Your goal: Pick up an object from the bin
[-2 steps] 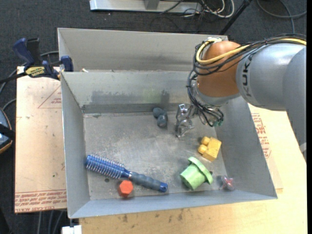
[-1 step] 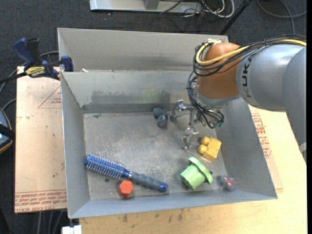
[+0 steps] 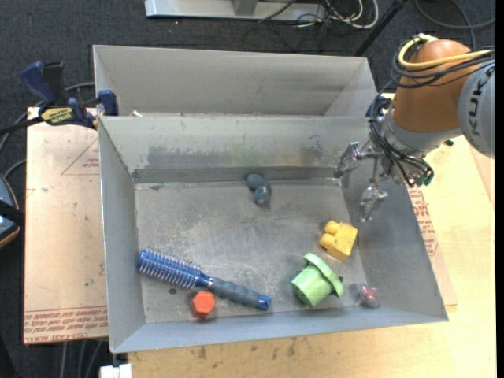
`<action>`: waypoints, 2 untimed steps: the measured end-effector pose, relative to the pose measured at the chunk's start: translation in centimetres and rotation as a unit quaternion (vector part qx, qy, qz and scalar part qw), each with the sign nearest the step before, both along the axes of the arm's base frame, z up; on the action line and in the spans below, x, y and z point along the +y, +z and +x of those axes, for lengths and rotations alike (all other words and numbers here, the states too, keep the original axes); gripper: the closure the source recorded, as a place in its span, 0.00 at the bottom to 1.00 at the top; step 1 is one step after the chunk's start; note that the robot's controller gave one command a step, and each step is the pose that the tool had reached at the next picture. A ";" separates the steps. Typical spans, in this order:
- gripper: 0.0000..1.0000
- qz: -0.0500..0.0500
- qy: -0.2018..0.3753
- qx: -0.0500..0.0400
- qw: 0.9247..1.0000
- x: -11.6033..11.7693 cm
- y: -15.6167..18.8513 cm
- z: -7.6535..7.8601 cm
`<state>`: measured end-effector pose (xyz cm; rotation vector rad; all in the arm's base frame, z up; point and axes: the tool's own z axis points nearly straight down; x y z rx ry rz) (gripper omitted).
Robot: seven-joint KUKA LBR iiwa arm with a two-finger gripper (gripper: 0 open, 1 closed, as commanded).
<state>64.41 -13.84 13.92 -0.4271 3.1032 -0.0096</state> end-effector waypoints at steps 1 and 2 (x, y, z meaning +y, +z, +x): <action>0.00 0.002 0.252 0.006 0.968 1.7 -2.2 -6.4; 0.00 0.001 0.363 0.002 0.932 2.7 -6.6 -5.8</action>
Offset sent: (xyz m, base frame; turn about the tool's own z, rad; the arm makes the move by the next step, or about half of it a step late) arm -0.0639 0.0157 -0.0205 -0.5118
